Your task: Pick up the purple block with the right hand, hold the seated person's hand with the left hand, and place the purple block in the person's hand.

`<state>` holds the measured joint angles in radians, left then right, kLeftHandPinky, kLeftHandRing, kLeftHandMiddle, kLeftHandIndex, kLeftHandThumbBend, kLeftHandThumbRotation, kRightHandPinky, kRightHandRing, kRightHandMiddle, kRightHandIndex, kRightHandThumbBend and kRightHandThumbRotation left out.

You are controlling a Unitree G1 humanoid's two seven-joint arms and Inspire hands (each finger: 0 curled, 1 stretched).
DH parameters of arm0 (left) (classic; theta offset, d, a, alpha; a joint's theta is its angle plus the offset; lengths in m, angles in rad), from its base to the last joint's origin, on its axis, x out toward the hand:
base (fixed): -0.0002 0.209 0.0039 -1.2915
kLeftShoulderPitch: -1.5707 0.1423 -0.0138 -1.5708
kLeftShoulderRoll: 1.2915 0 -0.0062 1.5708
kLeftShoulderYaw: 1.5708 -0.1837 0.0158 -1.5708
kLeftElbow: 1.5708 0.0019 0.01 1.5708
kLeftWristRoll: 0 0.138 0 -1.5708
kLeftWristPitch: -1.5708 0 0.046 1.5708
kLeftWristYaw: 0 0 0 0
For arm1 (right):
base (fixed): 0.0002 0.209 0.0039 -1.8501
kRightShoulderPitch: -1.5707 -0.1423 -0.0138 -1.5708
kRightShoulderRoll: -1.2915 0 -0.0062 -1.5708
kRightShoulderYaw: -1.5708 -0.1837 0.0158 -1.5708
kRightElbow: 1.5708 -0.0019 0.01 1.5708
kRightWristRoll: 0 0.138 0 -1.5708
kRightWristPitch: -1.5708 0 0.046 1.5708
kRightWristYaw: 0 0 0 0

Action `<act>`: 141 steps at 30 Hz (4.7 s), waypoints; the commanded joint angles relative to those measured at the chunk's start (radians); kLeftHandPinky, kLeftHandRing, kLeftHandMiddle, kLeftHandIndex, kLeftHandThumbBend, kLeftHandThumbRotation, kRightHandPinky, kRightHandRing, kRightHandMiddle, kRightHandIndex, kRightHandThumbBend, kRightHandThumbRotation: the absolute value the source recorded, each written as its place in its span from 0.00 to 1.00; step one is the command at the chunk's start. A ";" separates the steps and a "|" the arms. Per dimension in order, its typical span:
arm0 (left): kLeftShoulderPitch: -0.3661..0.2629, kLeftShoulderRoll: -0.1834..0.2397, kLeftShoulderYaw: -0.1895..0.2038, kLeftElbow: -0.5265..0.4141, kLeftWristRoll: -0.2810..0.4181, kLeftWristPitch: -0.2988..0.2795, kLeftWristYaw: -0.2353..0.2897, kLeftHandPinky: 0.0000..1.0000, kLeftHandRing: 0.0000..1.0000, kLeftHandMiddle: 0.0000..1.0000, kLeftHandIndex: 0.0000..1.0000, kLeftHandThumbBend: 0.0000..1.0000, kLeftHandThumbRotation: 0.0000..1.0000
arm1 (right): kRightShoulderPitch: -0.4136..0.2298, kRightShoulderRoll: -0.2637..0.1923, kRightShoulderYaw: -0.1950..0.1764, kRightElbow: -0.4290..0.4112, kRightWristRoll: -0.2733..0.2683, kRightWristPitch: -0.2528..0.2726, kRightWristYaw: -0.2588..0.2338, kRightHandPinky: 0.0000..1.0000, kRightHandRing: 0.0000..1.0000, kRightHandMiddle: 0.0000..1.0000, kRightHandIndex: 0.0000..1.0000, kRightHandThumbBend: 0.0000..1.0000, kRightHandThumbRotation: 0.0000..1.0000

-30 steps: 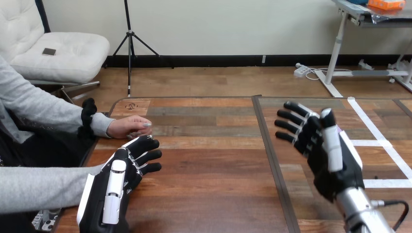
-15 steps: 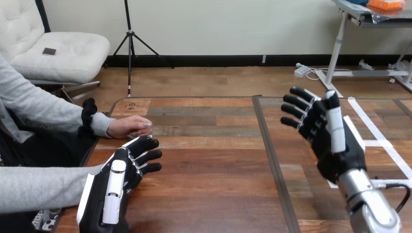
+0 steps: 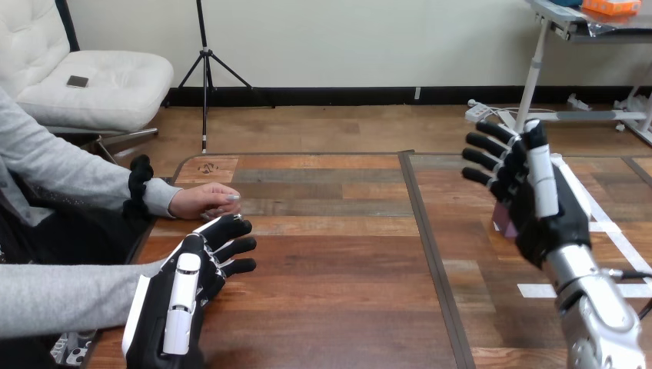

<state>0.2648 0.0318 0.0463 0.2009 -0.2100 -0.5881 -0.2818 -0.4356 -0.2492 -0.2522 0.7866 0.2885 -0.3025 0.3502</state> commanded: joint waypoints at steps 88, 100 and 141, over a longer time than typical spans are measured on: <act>-0.025 0.008 -0.017 -0.069 0.032 -0.003 0.009 0.65 0.74 0.73 0.66 0.31 0.87 | -0.422 -0.203 0.107 0.494 -0.383 0.033 -0.311 0.88 0.92 0.93 0.91 0.70 0.87; -0.026 0.009 -0.015 -0.065 0.037 -0.013 0.013 0.64 0.73 0.72 0.66 0.28 0.87 | -0.427 -0.205 0.144 0.494 -0.434 0.097 -0.327 0.85 0.94 0.95 0.93 0.81 0.72; -0.073 0.036 -0.003 0.044 -0.018 -0.100 -0.107 0.53 0.71 0.71 0.62 0.37 0.40 | -0.422 -0.173 0.291 0.515 -0.582 0.321 -0.389 0.84 0.98 1.00 1.00 1.00 0.17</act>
<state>0.2577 0.0485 0.0417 0.2501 -0.2067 -0.6670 -0.3637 -0.7942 -0.4359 0.0180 1.3036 -0.2776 0.0086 -0.0132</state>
